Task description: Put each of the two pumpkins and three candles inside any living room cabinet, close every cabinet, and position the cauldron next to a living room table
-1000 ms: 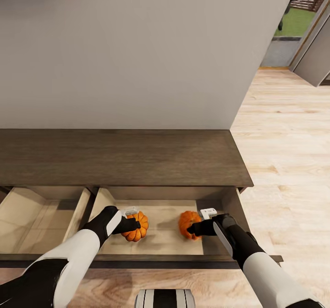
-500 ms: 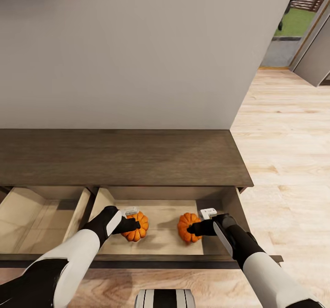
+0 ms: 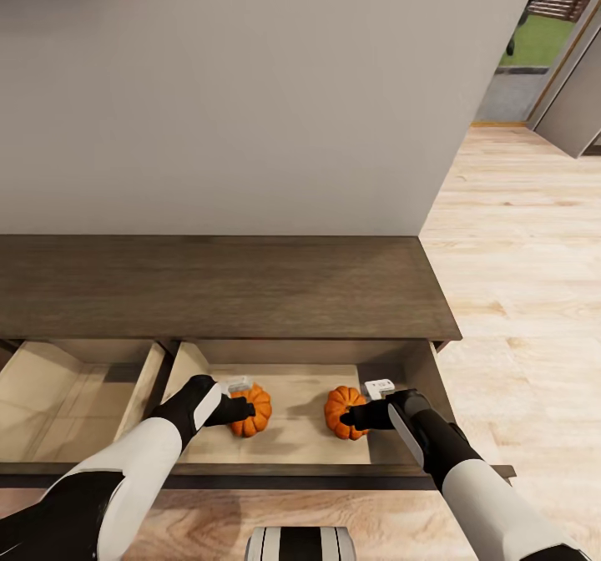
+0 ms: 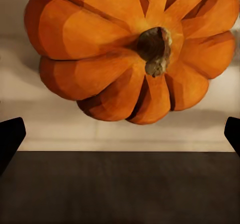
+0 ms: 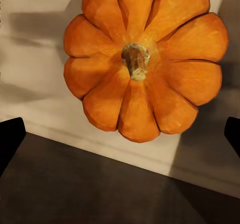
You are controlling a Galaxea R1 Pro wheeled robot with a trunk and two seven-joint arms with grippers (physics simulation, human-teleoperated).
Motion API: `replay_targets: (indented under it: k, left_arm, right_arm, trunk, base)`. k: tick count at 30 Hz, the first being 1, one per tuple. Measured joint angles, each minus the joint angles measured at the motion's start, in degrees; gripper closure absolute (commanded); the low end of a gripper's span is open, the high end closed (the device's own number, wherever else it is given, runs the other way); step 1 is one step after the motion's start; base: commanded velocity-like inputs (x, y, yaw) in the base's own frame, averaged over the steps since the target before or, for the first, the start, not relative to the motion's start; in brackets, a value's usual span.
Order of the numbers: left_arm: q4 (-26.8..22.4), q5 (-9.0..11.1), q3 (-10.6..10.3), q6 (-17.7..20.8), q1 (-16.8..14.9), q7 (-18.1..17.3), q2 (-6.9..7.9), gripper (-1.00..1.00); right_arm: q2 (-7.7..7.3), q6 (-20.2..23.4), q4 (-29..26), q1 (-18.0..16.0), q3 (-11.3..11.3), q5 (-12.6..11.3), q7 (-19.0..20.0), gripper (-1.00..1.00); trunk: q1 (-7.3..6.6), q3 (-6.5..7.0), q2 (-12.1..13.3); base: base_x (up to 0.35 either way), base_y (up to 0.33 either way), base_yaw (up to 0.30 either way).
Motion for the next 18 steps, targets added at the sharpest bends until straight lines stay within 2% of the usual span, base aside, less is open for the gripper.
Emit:
replay_targets:
  k: [18]
  left_arm:
    - [-0.14, 0.13, -0.08, 0.78, 0.0, -0.88, -0.08, -1.0]
  right_arm:
    - [0.09, 0.53, 0.14, 0.0, 0.0, 0.08, -0.26, -1.0]
  trunk:
    - [-3.95, 3.23, 7.2]
  base:
    - [0.0, 0.0, 0.0]
